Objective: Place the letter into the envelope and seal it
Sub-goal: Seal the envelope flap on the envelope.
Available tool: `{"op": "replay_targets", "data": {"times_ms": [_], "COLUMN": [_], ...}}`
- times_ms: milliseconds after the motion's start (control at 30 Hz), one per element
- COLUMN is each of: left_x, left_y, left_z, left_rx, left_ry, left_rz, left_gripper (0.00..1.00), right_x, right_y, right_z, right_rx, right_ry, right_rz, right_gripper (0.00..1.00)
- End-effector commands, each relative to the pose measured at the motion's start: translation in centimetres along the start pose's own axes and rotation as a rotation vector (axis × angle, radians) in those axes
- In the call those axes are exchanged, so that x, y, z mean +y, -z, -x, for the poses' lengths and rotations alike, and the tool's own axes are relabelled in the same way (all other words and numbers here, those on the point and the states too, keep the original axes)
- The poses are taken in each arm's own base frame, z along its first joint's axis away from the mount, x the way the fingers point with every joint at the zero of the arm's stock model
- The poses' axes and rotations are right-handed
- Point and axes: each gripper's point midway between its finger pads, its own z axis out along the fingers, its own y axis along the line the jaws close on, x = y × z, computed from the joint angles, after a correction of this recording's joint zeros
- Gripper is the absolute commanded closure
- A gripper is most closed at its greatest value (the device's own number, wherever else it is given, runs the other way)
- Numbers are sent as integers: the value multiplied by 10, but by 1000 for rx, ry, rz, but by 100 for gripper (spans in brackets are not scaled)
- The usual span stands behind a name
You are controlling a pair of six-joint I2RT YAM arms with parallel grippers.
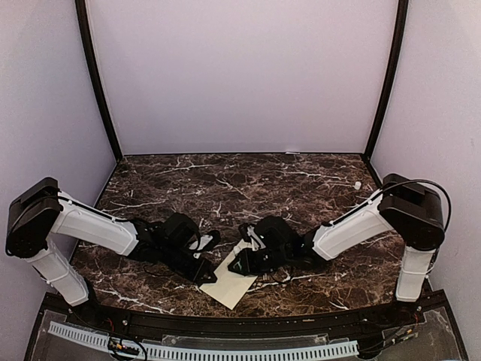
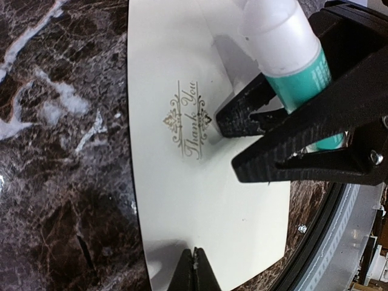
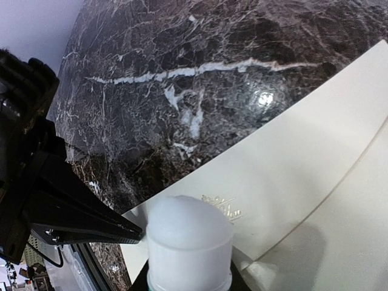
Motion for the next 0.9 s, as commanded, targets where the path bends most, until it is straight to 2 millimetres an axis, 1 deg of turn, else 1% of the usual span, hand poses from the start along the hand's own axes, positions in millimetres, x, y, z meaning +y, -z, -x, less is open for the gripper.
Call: {"op": "replay_targets", "data": {"times_ms": [0,67,167,533,667,767,867], "left_x": [12,12,12,11,11,11,11], "left_y": [-3,-3,-3,-3,-3,-3,-3], "left_z": [-15,-15,-15,-15,-14,-14,-14], "left_rx": [58,58,58,58,57,58,58], "left_ry": [8,6,6,8,7,6,6], "left_rz": [52,52,51,50,49,50,52], "left_gripper": [99,99,99,100,99,99,99], "right_x": [-52,-54,-51,-19,-10,-11,-19], "right_y": [10,12,10,-12,-20,-23,-20], "right_z": [-19,-18,-18,-16,-22,-25,-23], "right_rx": [53,49,55,89,107,113,100], "right_ry": [-36,-38,-29,29,38,28,12], "right_rz": [-163,-167,-155,-81,-64,-63,-89], "right_gripper": [100,100,100,100,100,100,100]}}
